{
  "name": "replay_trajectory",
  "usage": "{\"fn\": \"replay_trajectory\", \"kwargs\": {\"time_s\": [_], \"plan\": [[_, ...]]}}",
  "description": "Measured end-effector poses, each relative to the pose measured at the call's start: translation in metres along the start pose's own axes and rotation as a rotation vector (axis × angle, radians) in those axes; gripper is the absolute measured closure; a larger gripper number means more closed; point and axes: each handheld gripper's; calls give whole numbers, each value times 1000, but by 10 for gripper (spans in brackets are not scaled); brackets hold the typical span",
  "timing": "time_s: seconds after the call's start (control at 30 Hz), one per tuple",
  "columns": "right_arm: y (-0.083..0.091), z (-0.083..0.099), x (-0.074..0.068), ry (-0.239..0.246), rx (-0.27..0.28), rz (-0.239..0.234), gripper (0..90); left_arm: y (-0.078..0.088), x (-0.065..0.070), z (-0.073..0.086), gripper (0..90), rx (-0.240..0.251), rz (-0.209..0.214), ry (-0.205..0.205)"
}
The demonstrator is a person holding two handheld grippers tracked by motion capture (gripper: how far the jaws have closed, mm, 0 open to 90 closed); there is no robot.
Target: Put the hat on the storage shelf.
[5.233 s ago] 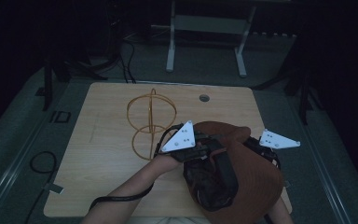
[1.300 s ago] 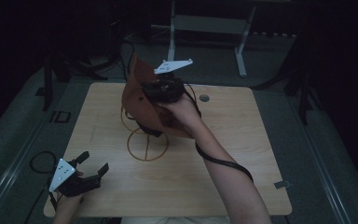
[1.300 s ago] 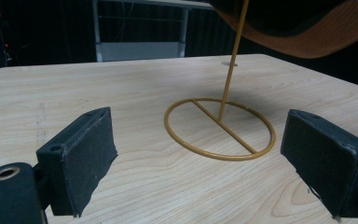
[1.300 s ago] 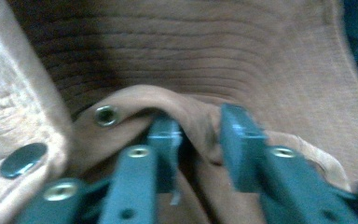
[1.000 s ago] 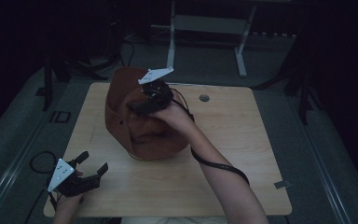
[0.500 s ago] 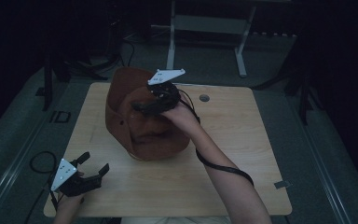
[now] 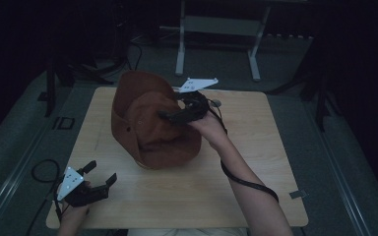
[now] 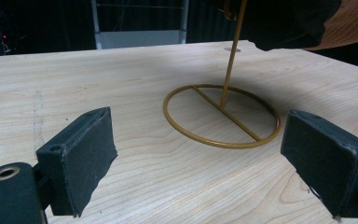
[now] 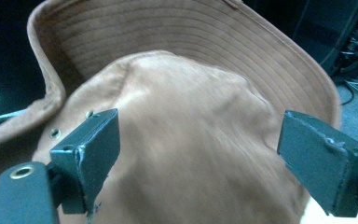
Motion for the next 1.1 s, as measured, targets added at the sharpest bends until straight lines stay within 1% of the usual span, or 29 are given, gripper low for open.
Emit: {"fn": "replay_trajectory", "kwargs": {"time_s": [0.07,0.13,0.2,0.23,0.33,0.4,0.5,0.73,0.93,1.1], "plan": [[6,4,3,-7,5,4,131,0,0,0,102,1,2,1],[14,9,6,-3,9,18,133,0,0,0,103,-3,2,-1],[20,15,9,-7,9,29,134,0,0,1,102,-8,21,8],[23,18,11,-4,9,40,134,0,0,1,102,-9,28,5],[31,29,16,-13,3,54,134,-1,2,2,102,-16,34,-2],[35,36,19,-15,-6,61,134,0,2,2,102,-19,30,-7],[42,48,25,-25,-17,69,134,1,1,2,102,-15,19,-5],[54,77,35,-61,-37,88,135,1,1,2,103,-15,19,-3],[62,106,43,-94,-45,92,137,0,2,2,103,-20,23,-4],[68,129,47,-114,-65,110,137,-1,2,3,103,-24,17,-7]]}}
Point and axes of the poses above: each handheld gripper's, and its own axes: y roughly backward along the jaws, z roughly out of its underside, x roughly to its right, and after that the axes turned 2 degrees about z, right-handed
